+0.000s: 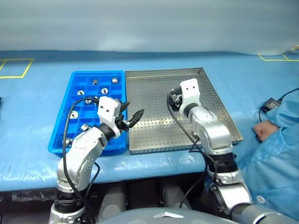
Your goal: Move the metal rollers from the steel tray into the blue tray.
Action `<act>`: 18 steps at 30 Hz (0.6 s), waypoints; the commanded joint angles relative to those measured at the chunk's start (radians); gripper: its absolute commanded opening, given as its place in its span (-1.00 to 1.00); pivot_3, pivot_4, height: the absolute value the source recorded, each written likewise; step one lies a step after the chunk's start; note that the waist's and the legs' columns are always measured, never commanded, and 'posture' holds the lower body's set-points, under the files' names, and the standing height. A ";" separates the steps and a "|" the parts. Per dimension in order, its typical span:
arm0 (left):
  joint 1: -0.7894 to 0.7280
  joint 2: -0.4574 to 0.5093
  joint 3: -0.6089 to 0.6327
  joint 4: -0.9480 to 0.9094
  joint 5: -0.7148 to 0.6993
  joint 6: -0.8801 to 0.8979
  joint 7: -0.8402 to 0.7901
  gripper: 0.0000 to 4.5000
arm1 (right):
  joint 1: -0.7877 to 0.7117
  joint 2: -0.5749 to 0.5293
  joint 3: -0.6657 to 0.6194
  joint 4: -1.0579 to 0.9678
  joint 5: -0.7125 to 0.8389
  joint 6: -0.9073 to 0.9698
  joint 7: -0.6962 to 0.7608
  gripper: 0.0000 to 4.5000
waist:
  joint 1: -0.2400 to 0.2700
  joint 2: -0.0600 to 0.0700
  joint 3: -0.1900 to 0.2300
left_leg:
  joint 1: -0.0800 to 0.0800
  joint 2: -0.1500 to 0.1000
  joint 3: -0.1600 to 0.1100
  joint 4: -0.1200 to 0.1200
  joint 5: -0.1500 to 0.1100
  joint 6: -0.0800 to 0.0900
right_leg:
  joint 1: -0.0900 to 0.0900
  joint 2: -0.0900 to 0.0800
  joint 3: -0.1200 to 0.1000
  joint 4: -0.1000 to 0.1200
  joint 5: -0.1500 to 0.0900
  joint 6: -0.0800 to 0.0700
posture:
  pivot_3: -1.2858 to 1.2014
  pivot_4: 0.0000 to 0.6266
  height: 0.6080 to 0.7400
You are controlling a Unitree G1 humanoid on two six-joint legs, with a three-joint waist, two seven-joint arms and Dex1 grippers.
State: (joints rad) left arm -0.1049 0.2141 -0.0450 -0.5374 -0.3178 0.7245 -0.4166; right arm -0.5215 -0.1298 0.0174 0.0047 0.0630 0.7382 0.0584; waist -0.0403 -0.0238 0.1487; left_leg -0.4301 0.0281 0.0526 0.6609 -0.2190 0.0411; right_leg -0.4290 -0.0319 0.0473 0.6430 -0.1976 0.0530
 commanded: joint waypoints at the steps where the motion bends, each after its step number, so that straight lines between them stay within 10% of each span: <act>1: 0.002 0.011 -0.033 -0.003 -0.002 -0.036 -0.010 0.52 | -0.077 0.027 -0.046 0.171 0.000 -0.099 -0.034 0.63 | -0.003 0.000 0.000 | 0.000 0.000 -0.001 0.000 0.000 0.000 | 0.000 0.001 0.001 0.000 0.000 0.000 | 0.01 -0.52 1.00; 14: 0.037 0.029 -0.049 -0.027 -0.004 -0.044 0.027 0.52 | -0.262 0.032 -0.138 0.660 -0.017 -0.299 -0.180 0.63 | -0.002 0.001 0.001 | -0.001 0.001 -0.001 -0.001 0.000 0.000 | 0.000 0.002 0.002 0.000 0.000 0.000 | 0.05 -0.52 1.00; 18: 0.038 0.032 -0.046 -0.026 -0.002 -0.045 0.036 0.54 | -0.274 0.029 -0.154 0.700 0.006 -0.317 -0.155 0.22 | 0.001 0.002 0.001 | 0.000 0.001 -0.001 -0.001 0.000 0.000 | 0.000 0.002 0.002 0.000 0.000 0.000 | 0.05 -0.52 1.00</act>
State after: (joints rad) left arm -0.0622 0.2421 -0.0890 -0.5195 -0.3174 0.7042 -0.3869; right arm -0.7735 -0.0886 -0.1145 0.7061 0.0587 0.4431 -0.1023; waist -0.0397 -0.0222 0.1495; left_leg -0.4305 0.0294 0.0509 0.6602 -0.2189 0.0412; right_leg -0.4284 -0.0296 0.0493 0.6428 -0.1975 0.0530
